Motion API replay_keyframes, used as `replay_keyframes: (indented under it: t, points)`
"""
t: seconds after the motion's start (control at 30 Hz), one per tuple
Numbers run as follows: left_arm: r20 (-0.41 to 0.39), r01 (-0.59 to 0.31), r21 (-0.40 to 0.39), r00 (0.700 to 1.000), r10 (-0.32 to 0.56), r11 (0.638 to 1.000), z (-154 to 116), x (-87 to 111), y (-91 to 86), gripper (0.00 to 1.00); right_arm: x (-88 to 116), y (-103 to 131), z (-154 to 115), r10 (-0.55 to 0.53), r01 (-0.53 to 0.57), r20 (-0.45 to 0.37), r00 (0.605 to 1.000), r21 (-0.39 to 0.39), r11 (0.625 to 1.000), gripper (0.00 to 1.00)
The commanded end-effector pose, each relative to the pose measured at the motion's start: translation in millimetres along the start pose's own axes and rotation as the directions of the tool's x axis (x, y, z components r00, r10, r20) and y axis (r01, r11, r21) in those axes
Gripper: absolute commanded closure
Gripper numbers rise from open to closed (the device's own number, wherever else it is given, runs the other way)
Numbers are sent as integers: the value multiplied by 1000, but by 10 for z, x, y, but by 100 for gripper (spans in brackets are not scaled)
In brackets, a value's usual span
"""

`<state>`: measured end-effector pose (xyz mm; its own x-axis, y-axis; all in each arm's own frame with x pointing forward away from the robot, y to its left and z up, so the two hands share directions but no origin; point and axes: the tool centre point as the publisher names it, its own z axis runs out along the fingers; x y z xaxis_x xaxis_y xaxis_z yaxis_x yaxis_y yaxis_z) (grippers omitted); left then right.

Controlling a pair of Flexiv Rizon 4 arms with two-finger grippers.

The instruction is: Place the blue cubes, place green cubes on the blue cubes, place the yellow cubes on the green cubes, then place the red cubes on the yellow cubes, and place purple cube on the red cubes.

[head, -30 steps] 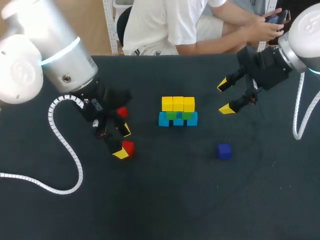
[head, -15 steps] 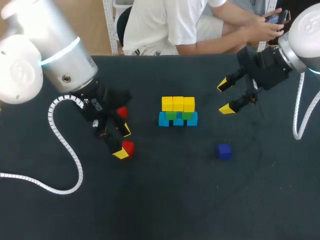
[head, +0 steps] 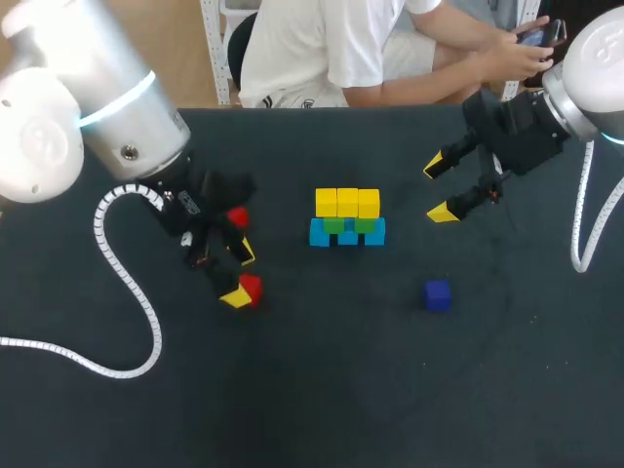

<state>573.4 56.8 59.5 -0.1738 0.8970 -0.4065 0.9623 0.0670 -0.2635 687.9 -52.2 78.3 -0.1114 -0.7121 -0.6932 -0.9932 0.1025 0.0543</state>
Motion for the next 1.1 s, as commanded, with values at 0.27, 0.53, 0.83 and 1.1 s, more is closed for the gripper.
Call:
replay_keyframes:
  t: [0.27, 0.53, 0.83, 1.1]
  points:
    - [15, -7, -22, 1000, 7, 1000, -95, 40, 145, 0, 3, 5, -1, -1, 1, 1, 1000, 1, 1000, 0]
    - [-81, 5, 24, 997, -3, 1000, 23, 89, 84, 0, 3, 5, -1, -1, 1, 1, 1000, 1, 1000, 0]
    - [-194, 37, 72, 981, -23, 997, 231, 205, 83, 0, 3, 5, -1, -1, 1, 1, 1000, 1, 1000, 0]
    - [-240, 26, 61, 971, -11, 998, 188, 203, 173, 0, 3, 5, -1, -1, 1, 1, 1000, 1, 1000, 0]
